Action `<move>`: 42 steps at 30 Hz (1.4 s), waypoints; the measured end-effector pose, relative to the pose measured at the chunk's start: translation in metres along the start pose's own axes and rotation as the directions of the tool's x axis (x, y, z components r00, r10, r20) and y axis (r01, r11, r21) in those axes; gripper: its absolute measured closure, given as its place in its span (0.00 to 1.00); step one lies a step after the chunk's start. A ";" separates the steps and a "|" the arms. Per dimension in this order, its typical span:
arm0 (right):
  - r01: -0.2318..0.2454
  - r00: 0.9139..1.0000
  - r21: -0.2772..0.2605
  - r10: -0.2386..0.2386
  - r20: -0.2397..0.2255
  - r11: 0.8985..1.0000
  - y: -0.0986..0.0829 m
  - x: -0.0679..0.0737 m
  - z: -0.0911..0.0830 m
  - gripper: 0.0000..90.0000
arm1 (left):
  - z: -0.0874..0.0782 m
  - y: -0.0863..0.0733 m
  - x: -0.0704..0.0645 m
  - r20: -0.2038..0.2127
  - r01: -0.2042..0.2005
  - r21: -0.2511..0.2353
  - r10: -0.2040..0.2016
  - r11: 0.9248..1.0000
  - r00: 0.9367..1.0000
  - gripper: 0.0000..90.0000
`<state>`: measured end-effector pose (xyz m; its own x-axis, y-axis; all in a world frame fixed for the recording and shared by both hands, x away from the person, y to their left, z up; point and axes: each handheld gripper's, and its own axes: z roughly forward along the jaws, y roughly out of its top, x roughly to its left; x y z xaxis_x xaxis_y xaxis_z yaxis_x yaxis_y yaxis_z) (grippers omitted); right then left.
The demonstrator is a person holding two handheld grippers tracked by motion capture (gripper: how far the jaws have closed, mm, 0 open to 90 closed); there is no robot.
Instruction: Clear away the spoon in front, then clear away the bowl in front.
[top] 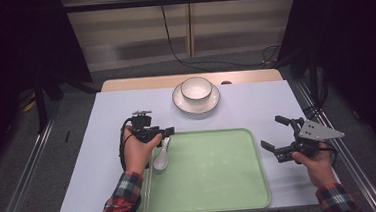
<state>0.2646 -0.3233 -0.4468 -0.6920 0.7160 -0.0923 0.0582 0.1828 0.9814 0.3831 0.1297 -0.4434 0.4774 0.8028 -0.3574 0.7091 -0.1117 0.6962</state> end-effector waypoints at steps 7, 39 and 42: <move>-0.002 1.000 0.002 0.002 0.002 1.000 0.000 0.000 -0.001 0.01 | 0.001 0.015 -0.001 -0.009 -0.048 -0.081 0.047 0.996 0.999 0.22; 0.003 1.000 -0.001 -0.003 0.002 1.000 0.000 -0.001 -0.002 0.01 | 0.054 0.076 -0.002 -0.061 -0.034 -0.220 0.021 0.975 0.998 0.10; 0.001 1.000 0.001 -0.001 0.002 1.000 0.000 -0.001 -0.002 0.01 | 0.059 0.080 -0.001 -0.063 -0.024 -0.224 0.010 0.974 0.998 0.09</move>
<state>0.2632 -0.3252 -0.4460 -0.6909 0.7170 -0.0931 0.0582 0.1835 0.9813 0.4703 0.0851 -0.4242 0.4508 0.8369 -0.3106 0.5629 0.0035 0.8265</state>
